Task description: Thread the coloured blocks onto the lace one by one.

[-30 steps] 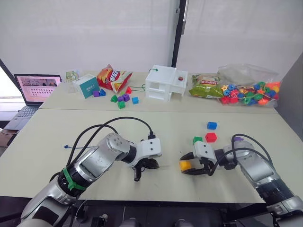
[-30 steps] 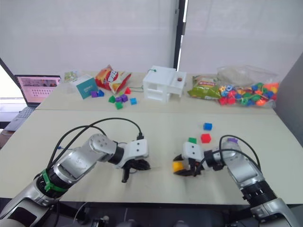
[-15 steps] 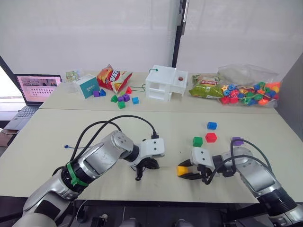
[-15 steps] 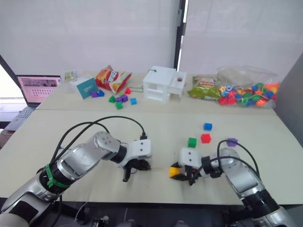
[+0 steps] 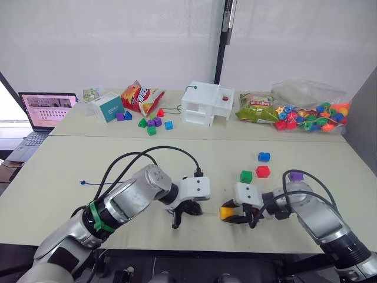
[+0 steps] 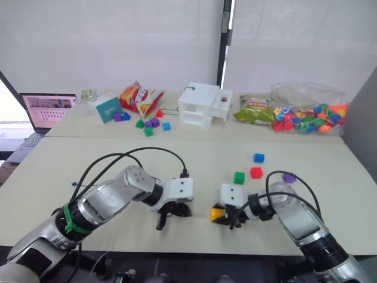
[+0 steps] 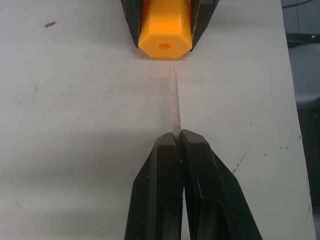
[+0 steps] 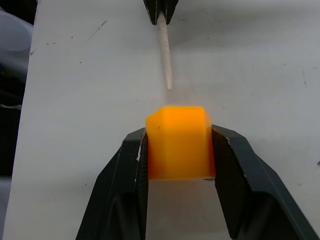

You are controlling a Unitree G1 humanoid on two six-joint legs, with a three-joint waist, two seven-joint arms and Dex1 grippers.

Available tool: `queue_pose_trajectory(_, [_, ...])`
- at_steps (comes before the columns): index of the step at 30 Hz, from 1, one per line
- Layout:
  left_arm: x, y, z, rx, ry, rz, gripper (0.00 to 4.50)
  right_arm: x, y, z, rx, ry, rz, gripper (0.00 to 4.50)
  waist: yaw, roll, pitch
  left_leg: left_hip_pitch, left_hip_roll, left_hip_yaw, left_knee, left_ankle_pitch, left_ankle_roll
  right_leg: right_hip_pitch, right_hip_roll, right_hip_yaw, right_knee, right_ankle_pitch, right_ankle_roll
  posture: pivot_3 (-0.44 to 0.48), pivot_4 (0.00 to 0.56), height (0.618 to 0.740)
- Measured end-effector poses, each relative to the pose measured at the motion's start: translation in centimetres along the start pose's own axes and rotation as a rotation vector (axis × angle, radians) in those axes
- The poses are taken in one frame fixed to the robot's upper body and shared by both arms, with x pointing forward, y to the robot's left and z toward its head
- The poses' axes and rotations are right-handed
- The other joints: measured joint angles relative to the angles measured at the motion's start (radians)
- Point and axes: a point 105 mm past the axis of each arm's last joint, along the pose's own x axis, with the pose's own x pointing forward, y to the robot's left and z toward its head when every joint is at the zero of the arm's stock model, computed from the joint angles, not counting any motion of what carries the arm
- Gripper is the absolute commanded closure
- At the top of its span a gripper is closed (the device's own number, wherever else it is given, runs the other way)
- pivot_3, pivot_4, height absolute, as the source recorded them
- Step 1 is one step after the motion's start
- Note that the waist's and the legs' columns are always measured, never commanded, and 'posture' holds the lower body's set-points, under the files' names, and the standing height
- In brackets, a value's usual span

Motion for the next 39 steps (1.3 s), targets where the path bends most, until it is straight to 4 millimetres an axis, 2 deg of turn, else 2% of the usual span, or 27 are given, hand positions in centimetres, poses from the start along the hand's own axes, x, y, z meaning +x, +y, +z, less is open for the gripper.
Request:
queue_pose_trajectory(13, [0.8, 0.1, 0.1, -0.006, 0.004, -0.014, 4.5, 0.1, 0.6, 0.4, -0.001, 0.02, 0.015, 3.21, 0.0, 0.0, 0.0, 0.0, 0.0, 0.0, 0.0, 0.0, 0.0, 0.0, 0.0, 0.0, 0.0, 0.0, 0.0, 0.0, 0.15, 0.74])
queue_pose_trajectory(27, [2.1, -0.3, 1.5, -0.006, -0.04, -0.051, 4.5, 0.3, 1.0, 0.7, 0.002, 0.023, 0.025, 3.21, 0.0, 0.0, 0.0, 0.0, 0.0, 0.0, 0.0, 0.0, 0.0, 0.0, 0.0, 0.0, 0.0, 0.0, 0.0, 0.0, 0.15, 0.74])
queue_pose_trajectory(32, [3.1, -0.6, 2.0, -0.059, -0.095, -0.074, 4.5, 0.4, 1.2, 0.7, 0.008, 0.023, 0.025, 3.21, 0.0, 0.0, 0.0, 0.0, 0.0, 0.0, 0.0, 0.0, 0.0, 0.0, 0.0, 0.0, 0.0, 0.0, 0.0, 0.0, 0.15, 0.74])
queue_pose_trajectory(36, [3.4, -0.4, 1.4, -0.146, -0.16, -0.077, 4.5, 0.4, 1.1, 0.6, 0.014, 0.025, 0.011, 3.21, 0.002, 0.0, 0.0, 0.0, 0.0, -0.001, 0.0, 0.0, 0.0, 0.001, -0.001, -0.001, 0.0, 0.0, 0.0, 0.0, 0.15, 0.74])
queue_pose_trajectory(39, [3.5, -0.3, 1.2, -0.136, -0.177, -0.073, 4.5, 0.4, 1.1, 0.6, 0.015, 0.026, 0.008, 3.21, 0.002, 0.0, 0.0, 0.001, -0.001, -0.001, 0.0, 0.0, 0.0, 0.001, -0.001, -0.001, 0.0, 0.0, 0.0, 0.0, 0.15, 0.74])
